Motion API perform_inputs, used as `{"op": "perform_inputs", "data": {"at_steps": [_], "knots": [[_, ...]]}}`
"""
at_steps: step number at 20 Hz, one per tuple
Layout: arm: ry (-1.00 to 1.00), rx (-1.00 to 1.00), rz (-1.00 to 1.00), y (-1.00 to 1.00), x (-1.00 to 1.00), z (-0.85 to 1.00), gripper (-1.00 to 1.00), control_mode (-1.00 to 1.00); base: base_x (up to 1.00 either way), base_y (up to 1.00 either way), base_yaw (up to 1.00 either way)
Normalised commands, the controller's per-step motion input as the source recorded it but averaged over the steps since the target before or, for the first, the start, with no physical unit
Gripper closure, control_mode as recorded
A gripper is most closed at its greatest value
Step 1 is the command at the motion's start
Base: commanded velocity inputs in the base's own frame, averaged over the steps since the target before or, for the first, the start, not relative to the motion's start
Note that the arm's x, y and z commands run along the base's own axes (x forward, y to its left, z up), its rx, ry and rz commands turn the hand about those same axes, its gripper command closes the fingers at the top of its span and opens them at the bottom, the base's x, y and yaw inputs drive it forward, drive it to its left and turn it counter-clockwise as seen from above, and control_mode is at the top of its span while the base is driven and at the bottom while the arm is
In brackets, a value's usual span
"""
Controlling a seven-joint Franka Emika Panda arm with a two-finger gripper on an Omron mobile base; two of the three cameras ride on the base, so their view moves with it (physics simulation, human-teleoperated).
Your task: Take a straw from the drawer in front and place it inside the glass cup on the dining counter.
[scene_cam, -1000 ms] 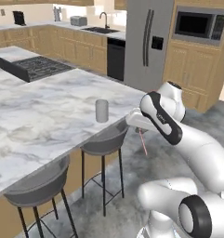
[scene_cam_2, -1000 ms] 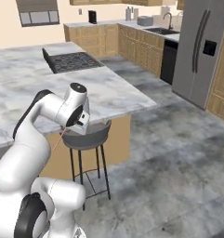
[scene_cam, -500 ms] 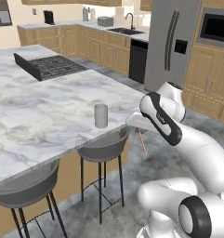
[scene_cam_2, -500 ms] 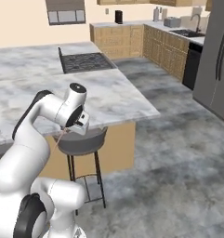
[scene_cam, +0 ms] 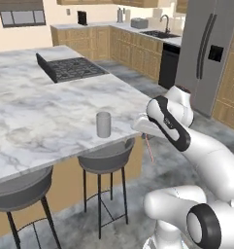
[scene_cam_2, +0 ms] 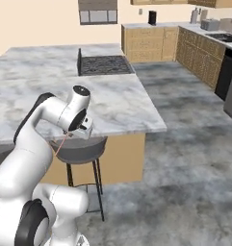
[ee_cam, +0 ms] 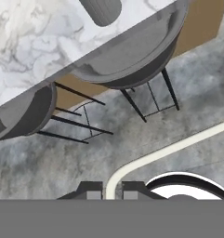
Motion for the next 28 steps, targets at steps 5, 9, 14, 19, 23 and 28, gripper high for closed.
{"op": "perform_inputs", "data": {"at_steps": [5, 9, 14, 19, 23, 28], "knots": [[0.00, 0.00, 0.00, 0.00, 0.00, 0.00, 1.00, 1.00, 0.18, -0.40, 0.28], [0.00, 0.00, 0.00, 0.00, 0.00, 0.00, 1.00, 1.00, 0.26, -0.39, 0.27], [0.00, 0.00, 0.00, 0.00, 0.00, 0.00, 1.00, 1.00, 0.31, -0.44, 0.23], [0.00, 0.00, 0.00, 0.00, 0.00, 0.00, 1.00, 1.00, 0.53, -0.25, 0.12], [0.00, 0.00, 0.00, 0.00, 0.00, 0.00, 1.00, 1.00, 0.66, -0.08, 0.07], [0.00, 0.00, 0.00, 0.00, 0.00, 0.00, 1.00, 1.00, 0.64, -0.03, 0.03]]}}
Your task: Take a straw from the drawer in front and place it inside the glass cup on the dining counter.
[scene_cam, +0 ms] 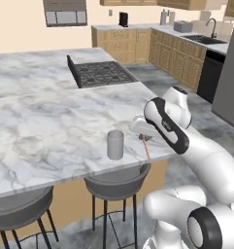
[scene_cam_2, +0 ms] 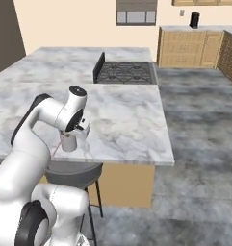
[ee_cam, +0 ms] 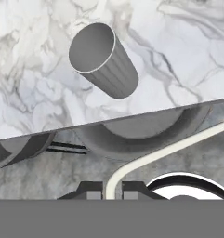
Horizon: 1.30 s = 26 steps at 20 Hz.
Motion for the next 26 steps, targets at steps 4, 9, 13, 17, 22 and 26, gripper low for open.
{"op": "perform_inputs", "data": {"at_steps": [4, 9, 13, 17, 22, 26], "knots": [[0.00, 0.00, 0.00, 0.00, 0.00, 0.00, 1.00, 1.00, 0.54, -0.09, 0.04], [0.00, 0.00, 0.00, 0.00, 0.00, 0.00, 1.00, 1.00, 0.51, -0.12, 0.04], [0.00, 0.00, 0.00, 0.00, 0.00, 0.00, 1.00, 1.00, 0.49, -0.14, 0.05], [0.00, 0.00, 0.00, 0.00, 0.00, 0.00, 1.00, 1.00, 0.44, -0.15, 0.07], [0.00, 0.00, 0.00, 0.00, 0.00, 0.00, 1.00, 1.00, 0.10, -0.17, 0.08], [0.00, 0.09, 0.11, -0.27, 0.03, 0.22, 1.00, -1.00, 0.00, 0.00, 0.00]]}}
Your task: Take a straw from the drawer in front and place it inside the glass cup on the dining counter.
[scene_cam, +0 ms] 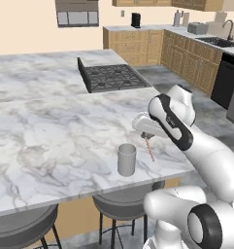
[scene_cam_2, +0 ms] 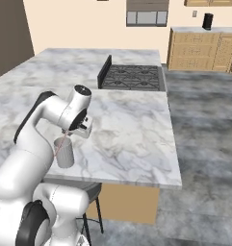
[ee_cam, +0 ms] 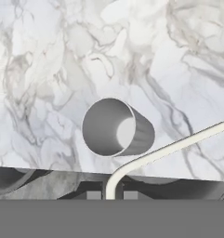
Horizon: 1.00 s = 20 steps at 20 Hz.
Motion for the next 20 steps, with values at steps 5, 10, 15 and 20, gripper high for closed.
{"op": "perform_inputs", "data": {"at_steps": [5, 10, 15, 20], "knots": [[-0.03, 0.10, 0.23, -0.33, -0.11, 0.55, 1.00, -1.00, 0.00, 0.00, 0.00], [-0.01, 0.10, 0.24, -0.16, -0.10, 0.57, 1.00, -1.00, 0.00, 0.00, 0.00], [0.00, 0.17, 0.25, 0.11, 0.00, 0.14, 1.00, -1.00, 0.00, 0.00, 0.00], [0.00, 0.21, 0.23, 0.45, 0.00, 0.00, 1.00, -1.00, 0.00, 0.00, 0.00]]}}
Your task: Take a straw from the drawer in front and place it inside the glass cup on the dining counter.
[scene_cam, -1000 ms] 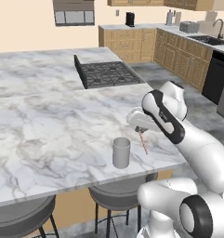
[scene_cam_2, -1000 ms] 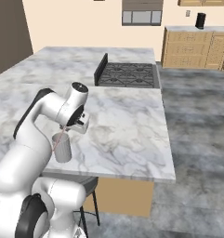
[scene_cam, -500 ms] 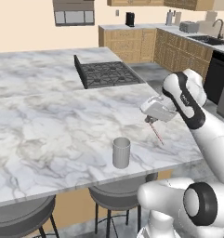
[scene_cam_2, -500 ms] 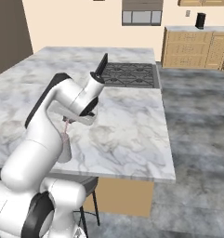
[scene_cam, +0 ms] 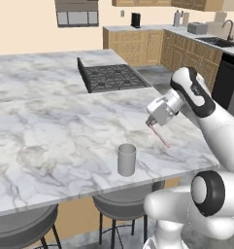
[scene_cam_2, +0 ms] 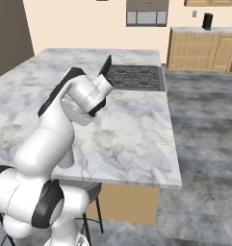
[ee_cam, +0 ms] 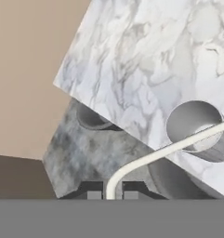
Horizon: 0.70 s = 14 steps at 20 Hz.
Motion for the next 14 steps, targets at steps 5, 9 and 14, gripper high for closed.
{"op": "perform_inputs", "data": {"at_steps": [5, 9, 14], "knots": [[-0.01, 0.30, 0.20, 0.11, 0.00, 0.00, 1.00, -1.00, 0.00, 0.00, 0.00], [-0.19, 0.33, 0.17, 0.00, 0.00, 0.03, 1.00, -1.00, 0.00, 0.00, 0.00], [-0.27, 0.33, 0.11, 0.00, -0.13, 0.00, 1.00, -1.00, 0.00, 0.00, 0.00]]}}
